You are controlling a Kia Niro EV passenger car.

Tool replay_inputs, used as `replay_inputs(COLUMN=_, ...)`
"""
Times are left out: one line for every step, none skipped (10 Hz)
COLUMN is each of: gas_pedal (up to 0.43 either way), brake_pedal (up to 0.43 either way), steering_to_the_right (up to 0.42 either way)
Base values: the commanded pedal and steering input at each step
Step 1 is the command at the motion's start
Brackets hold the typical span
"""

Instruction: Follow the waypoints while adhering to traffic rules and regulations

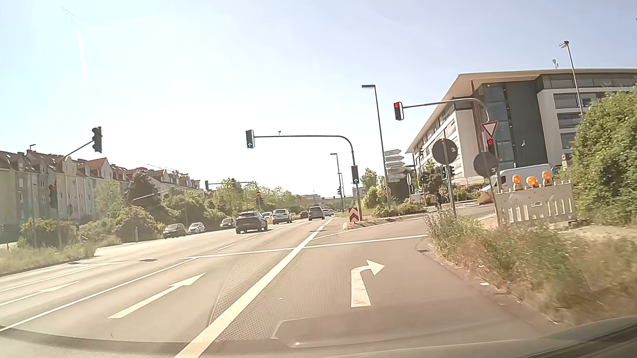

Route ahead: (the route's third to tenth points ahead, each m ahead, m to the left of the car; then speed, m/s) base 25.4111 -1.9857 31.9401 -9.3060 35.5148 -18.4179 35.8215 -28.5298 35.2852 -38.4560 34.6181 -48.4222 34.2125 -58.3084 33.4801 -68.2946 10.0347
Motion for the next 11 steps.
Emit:
replay_inputs(gas_pedal=0.0, brake_pedal=0.226, steering_to_the_right=-0.001)
replay_inputs(gas_pedal=0.0, brake_pedal=0.232, steering_to_the_right=0.001)
replay_inputs(gas_pedal=0.0, brake_pedal=0.268, steering_to_the_right=0.005)
replay_inputs(gas_pedal=0.0, brake_pedal=0.305, steering_to_the_right=0.009)
replay_inputs(gas_pedal=0.0, brake_pedal=0.378, steering_to_the_right=0.016)
replay_inputs(gas_pedal=0.0, brake_pedal=0.409, steering_to_the_right=0.024)
replay_inputs(gas_pedal=0.0, brake_pedal=0.433, steering_to_the_right=0.031)
replay_inputs(gas_pedal=0.0, brake_pedal=0.451, steering_to_the_right=0.039)
replay_inputs(gas_pedal=0.0, brake_pedal=0.457, steering_to_the_right=0.048)
replay_inputs(gas_pedal=0.0, brake_pedal=0.457, steering_to_the_right=0.059)
replay_inputs(gas_pedal=0.0, brake_pedal=0.457, steering_to_the_right=0.067)
